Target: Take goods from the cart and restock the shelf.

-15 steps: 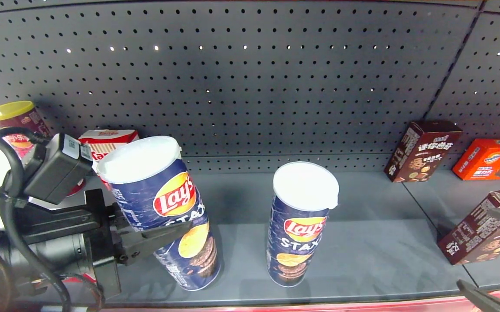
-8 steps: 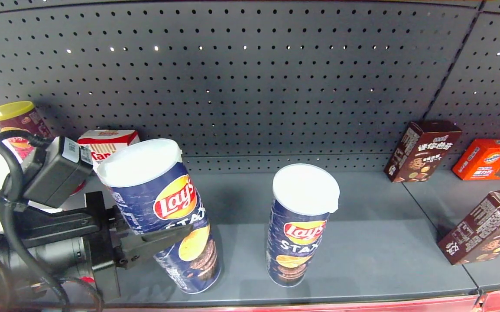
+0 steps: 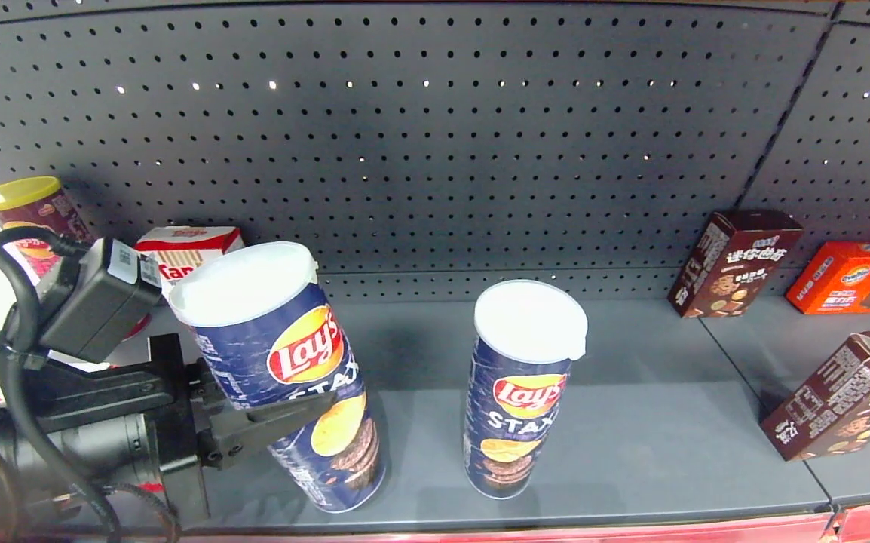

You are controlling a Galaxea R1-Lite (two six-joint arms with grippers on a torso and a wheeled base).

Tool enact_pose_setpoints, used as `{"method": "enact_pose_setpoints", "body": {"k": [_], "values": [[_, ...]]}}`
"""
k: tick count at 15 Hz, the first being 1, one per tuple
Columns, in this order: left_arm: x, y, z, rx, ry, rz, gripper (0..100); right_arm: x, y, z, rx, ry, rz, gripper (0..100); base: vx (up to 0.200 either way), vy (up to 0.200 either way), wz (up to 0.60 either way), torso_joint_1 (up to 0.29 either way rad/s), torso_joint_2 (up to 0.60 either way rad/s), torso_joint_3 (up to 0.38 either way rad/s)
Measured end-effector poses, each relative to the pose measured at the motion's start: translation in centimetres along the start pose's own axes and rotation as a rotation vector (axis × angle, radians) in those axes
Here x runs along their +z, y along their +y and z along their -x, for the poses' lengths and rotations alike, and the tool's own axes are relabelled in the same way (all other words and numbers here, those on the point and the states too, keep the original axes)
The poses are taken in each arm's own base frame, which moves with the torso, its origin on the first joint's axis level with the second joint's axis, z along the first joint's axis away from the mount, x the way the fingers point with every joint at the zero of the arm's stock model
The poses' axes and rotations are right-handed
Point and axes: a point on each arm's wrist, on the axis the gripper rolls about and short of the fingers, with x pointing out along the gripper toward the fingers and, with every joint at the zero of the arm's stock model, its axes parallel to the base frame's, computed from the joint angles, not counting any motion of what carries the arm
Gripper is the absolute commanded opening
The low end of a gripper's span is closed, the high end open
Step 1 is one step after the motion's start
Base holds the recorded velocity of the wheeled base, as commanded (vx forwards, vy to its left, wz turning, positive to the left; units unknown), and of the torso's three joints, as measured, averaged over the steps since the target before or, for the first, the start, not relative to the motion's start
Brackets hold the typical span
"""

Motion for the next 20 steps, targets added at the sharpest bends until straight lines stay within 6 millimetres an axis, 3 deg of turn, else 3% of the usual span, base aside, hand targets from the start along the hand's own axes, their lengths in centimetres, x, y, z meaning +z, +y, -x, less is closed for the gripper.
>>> {"method": "enact_pose_setpoints", "body": {"k": [6,10,13,20], "values": [[0.0,-0.3,-0.1,-0.016,-0.001,-0.007,0,0.2,0.5,-0.1,-0.442,0.057,-0.024,100,0.000,0.000,0.00,0.000,0.00,0.000],[0.1,-0.3,-0.1,-0.021,-0.002,-0.010,0,0.0,1.0,0.4,-0.442,-0.056,-0.021,100,0.000,0.000,0.00,0.000,0.00,0.000],[0.0,-0.4,-0.2,-0.023,-0.001,-0.010,0,-0.4,1.4,0.2,-0.259,-0.066,0.008,100,0.000,0.000,0.00,0.000,0.00,0.000],[0.3,-0.7,-0.3,-0.033,-0.008,-0.009,0,-0.8,1.3,0.2,-0.307,-0.057,-0.043,100,0.000,0.000,0.00,0.000,0.00,0.000]]}}
